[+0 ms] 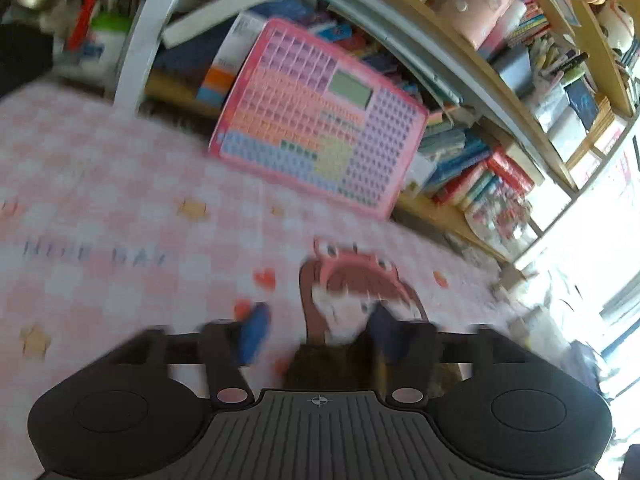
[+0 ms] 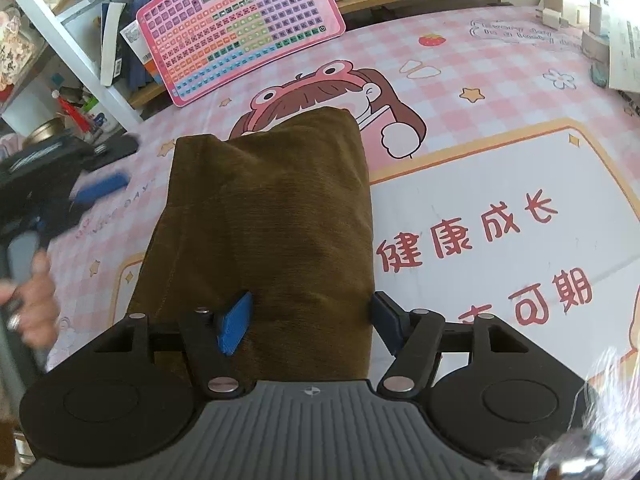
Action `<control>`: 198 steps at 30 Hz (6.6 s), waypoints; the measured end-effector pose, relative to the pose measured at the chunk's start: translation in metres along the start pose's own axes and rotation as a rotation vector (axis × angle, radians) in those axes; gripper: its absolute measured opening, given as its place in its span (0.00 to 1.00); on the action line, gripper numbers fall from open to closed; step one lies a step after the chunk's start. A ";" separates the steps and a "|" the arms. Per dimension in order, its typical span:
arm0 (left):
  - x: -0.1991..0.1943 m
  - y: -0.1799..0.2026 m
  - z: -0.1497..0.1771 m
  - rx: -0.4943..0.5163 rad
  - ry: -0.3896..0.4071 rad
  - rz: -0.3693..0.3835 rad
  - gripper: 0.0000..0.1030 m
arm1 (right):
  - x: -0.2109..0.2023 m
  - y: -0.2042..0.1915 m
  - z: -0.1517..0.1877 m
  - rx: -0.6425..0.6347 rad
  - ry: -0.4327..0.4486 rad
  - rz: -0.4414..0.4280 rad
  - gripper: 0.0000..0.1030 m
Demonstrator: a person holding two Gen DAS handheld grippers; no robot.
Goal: Fold clothes
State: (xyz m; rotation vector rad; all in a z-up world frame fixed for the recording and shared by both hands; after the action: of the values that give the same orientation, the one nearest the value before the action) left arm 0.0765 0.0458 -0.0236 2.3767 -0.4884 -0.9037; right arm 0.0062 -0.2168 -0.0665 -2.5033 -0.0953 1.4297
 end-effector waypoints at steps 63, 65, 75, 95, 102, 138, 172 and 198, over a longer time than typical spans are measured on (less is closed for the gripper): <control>-0.025 0.059 0.100 0.087 -0.150 0.010 0.36 | -0.045 -0.003 0.013 -0.152 0.144 -0.094 0.24; -0.026 0.062 0.101 0.086 -0.138 -0.006 0.36 | -0.045 -0.003 0.011 -0.168 0.140 -0.105 0.24; -0.017 0.080 0.109 0.053 -0.078 -0.090 0.36 | -0.043 0.015 -0.001 -0.247 0.130 -0.182 0.24; 0.021 0.140 0.131 0.071 -0.044 -0.197 0.36 | -0.047 0.081 -0.028 -0.276 0.117 -0.294 0.24; 0.027 0.153 0.133 0.091 -0.043 -0.204 0.36 | -0.051 0.093 -0.031 -0.262 0.126 -0.307 0.24; 0.025 0.054 0.050 0.074 -0.126 0.005 0.36 | -0.020 -0.013 -0.045 -0.161 0.181 -0.148 0.24; 0.100 -0.080 -0.083 -0.010 -0.033 -0.011 0.36 | 0.113 -0.135 -0.154 -0.211 0.251 -0.100 0.24; 0.071 -0.075 -0.078 0.065 0.032 -0.128 0.56 | 0.107 -0.113 -0.149 -0.196 0.282 0.008 0.68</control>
State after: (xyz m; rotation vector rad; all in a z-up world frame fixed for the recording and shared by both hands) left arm 0.1913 0.0965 -0.0550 2.5008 -0.3615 -0.9171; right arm 0.1966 -0.1160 -0.0556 -2.8397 -0.1802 1.1021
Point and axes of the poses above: each gripper's, at about its wrist camera, not at the fingertips, and x roughly the way its jaws point, y to its right, z to its underside, the point moved 5 cm from there along x, roughly the way its jaws point, and after that the axes turned 9 degrees about z, right-handed, at the moved point
